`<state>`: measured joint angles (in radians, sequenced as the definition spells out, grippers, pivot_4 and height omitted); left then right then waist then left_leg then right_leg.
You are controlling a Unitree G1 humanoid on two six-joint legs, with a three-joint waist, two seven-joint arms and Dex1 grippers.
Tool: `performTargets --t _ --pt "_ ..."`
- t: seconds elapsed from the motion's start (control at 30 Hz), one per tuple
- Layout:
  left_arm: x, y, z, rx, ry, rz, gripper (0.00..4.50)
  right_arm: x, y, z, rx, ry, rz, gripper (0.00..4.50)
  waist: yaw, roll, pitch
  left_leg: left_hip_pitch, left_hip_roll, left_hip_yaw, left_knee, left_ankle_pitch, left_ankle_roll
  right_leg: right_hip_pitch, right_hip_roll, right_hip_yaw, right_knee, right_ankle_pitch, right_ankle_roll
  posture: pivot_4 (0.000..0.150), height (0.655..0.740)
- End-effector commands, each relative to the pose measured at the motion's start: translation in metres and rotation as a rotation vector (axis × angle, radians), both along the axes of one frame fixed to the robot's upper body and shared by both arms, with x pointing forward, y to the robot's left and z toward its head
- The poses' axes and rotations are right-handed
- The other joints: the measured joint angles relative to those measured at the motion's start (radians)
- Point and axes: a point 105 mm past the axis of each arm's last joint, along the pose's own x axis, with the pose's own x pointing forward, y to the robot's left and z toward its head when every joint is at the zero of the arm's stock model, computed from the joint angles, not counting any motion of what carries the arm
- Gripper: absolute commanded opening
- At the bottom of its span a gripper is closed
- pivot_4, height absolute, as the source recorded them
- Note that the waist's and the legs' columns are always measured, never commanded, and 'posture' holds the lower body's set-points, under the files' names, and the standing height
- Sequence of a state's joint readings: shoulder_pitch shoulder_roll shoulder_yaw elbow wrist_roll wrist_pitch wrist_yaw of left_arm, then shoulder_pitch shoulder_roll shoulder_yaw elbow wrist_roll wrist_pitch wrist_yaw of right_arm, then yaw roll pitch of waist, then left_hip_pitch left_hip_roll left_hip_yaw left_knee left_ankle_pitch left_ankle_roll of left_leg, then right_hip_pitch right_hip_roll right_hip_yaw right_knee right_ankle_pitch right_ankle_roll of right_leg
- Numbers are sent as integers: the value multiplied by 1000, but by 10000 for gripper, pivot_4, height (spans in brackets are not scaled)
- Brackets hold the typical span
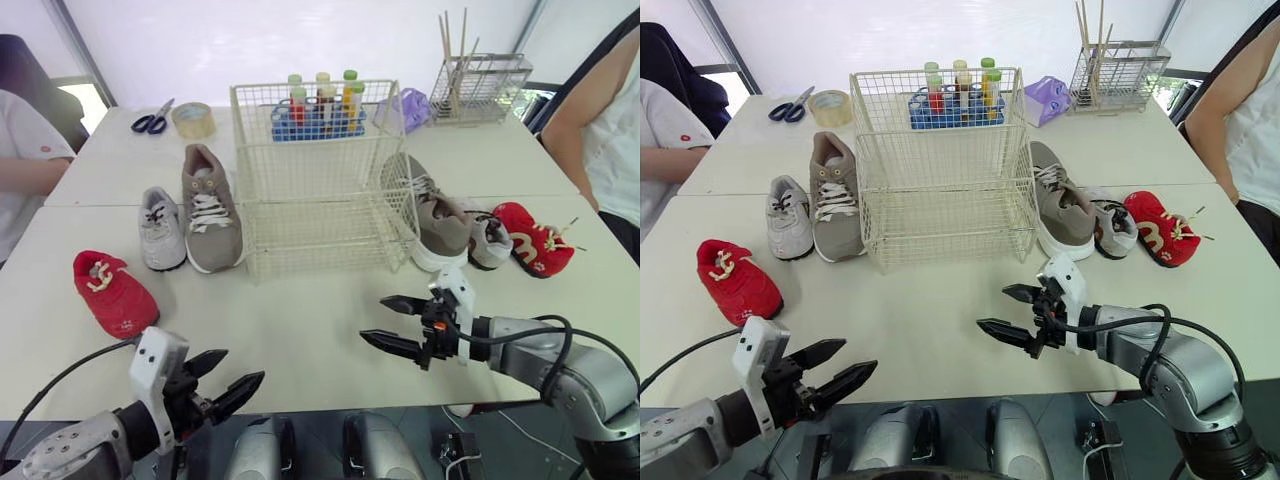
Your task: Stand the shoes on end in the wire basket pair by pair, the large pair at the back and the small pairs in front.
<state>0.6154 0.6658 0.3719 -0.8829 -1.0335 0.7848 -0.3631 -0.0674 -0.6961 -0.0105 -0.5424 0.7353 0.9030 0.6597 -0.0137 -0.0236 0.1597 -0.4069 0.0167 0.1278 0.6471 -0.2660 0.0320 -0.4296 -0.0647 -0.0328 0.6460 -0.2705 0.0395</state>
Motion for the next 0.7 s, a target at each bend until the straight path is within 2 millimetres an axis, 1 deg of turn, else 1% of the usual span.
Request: performTargets --t 0.03,0.2,0.27,0.37,0.53,0.6,0.7 --pt "3 7 3 28 -40 23 44194 1 2 4 -24 -50 19 45000 0 0 0 0 0 0 0 0 0 0 0 0 0 0 0 1500 7400" --pt "7 10 3 21 -43 42 44194 0 3 11 46 -48 56 45000 0 0 0 0 0 0 0 0 0 0 0 0 0 0 0 1500 7400" --pt "8 10 3 14 -48 46 44194 2 2 12 47 -61 62 45000 0 0 0 0 0 0 0 0 0 0 0 0 0 0 0 1500 7400" --pt "10 12 -2 56 -47 45 44194 6 2 14 51 -70 61 45000 0 0 0 0 0 0 0 0 0 0 0 0 0 0 0 1500 7400" --pt "10 9 2 6 -57 32 44194 8 3 18 44 -120 73 45000 0 0 0 -1 0 0 0 0 0 -1 0 0 0 0 0 1500 7400" --pt "10 8 3 -9 -58 22 44194 11 2 16 27 -129 61 45000 0 0 0 -1 0 0 0 0 0 -1 0 0 0 0 0 1500 7400" --pt "17 12 1 27 -64 41 44194 22 -1 13 10 -123 34 45000 0 0 0 -1 0 0 0 0 0 -1 0 0 0 0 0 1500 7400"
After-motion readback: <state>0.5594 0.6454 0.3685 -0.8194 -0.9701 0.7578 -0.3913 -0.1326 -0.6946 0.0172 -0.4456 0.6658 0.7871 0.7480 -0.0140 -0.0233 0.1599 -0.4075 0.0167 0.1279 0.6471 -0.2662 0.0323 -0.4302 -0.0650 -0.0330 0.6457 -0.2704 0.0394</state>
